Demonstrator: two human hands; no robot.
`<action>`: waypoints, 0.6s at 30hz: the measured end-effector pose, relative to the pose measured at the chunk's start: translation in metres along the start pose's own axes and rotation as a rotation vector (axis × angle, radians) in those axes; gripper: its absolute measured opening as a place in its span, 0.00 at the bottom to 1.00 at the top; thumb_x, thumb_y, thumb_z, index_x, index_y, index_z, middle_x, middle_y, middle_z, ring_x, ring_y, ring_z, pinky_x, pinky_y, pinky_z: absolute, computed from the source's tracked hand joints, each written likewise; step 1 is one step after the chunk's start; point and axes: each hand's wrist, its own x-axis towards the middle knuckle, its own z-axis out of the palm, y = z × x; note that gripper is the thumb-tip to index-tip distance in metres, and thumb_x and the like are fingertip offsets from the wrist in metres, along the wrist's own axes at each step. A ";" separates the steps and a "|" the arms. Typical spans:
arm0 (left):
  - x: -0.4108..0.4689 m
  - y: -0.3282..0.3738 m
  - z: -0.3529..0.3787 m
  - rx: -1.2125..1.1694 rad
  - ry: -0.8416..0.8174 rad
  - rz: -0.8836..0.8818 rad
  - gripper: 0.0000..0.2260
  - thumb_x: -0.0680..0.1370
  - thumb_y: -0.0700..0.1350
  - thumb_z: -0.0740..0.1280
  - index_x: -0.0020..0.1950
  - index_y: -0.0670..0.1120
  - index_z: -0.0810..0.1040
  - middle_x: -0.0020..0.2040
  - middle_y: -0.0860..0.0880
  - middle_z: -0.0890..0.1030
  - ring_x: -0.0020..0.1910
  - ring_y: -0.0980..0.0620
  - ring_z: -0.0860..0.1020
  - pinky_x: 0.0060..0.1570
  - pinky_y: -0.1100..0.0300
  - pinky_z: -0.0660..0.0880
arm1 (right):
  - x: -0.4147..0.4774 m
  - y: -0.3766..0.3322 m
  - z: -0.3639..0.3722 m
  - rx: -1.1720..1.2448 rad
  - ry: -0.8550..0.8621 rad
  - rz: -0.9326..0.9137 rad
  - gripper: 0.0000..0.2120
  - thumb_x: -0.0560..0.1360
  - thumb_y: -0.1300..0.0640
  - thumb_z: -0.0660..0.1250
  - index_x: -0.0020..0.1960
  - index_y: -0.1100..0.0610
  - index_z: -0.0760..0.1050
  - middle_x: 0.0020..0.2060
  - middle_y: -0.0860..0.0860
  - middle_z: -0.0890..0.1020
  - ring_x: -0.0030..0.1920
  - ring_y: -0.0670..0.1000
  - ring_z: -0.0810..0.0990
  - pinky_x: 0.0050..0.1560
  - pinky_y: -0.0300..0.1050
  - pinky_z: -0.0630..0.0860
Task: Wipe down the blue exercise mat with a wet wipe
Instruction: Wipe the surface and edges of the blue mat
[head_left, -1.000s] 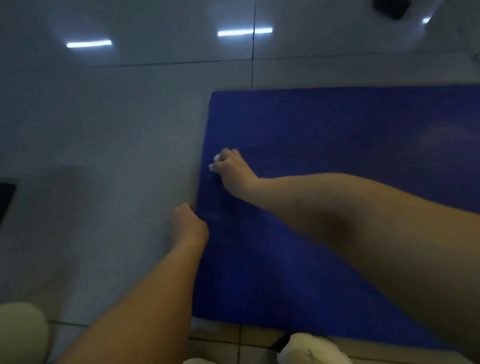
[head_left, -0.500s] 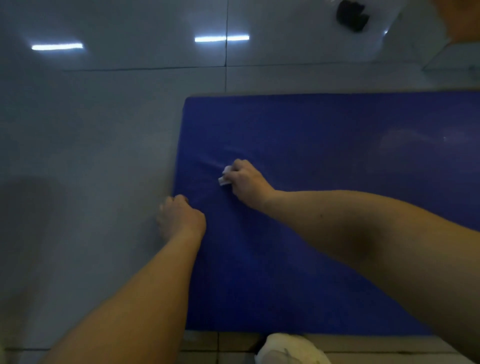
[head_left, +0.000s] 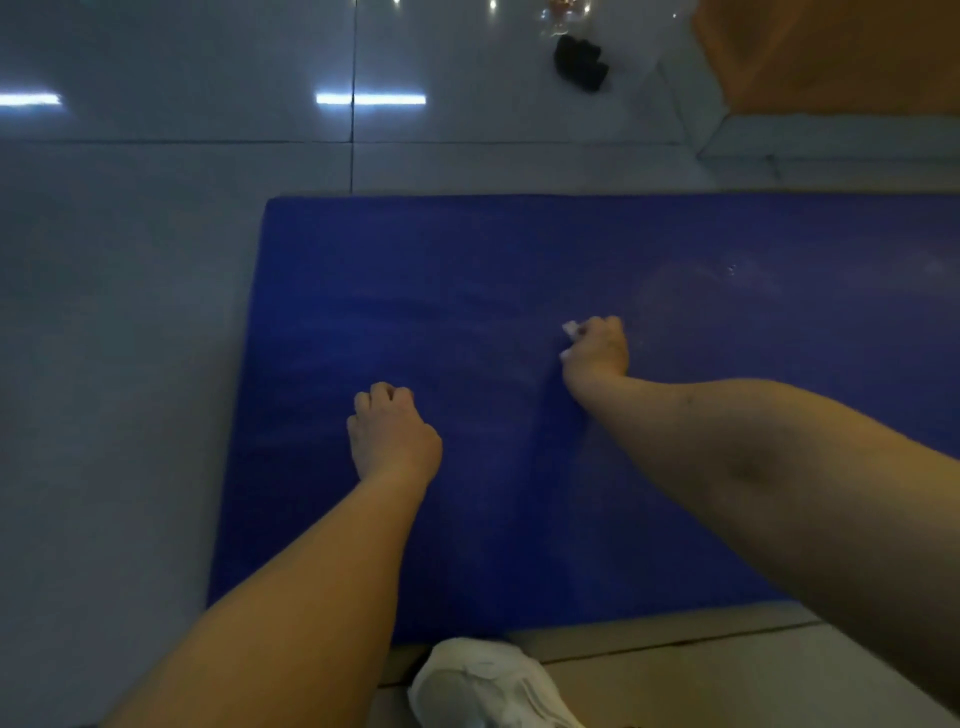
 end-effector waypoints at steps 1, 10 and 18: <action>-0.004 0.002 0.000 0.004 -0.011 0.006 0.20 0.79 0.43 0.60 0.72 0.47 0.70 0.71 0.48 0.68 0.66 0.47 0.66 0.65 0.53 0.67 | -0.013 -0.015 0.009 0.021 -0.047 -0.092 0.09 0.76 0.63 0.72 0.56 0.59 0.79 0.57 0.55 0.73 0.55 0.55 0.77 0.56 0.47 0.74; -0.049 0.010 0.010 0.057 -0.115 0.017 0.20 0.80 0.46 0.63 0.73 0.46 0.69 0.73 0.46 0.66 0.69 0.45 0.65 0.66 0.50 0.68 | -0.113 -0.018 0.044 0.014 -0.240 -0.587 0.08 0.79 0.57 0.68 0.57 0.58 0.81 0.56 0.54 0.75 0.57 0.55 0.74 0.58 0.50 0.74; -0.086 0.011 0.016 0.024 -0.131 0.037 0.19 0.81 0.44 0.61 0.73 0.46 0.69 0.74 0.47 0.65 0.70 0.44 0.64 0.68 0.49 0.68 | -0.067 0.088 -0.012 -0.151 -0.035 -0.012 0.15 0.81 0.51 0.68 0.60 0.60 0.80 0.61 0.58 0.75 0.62 0.59 0.74 0.63 0.51 0.75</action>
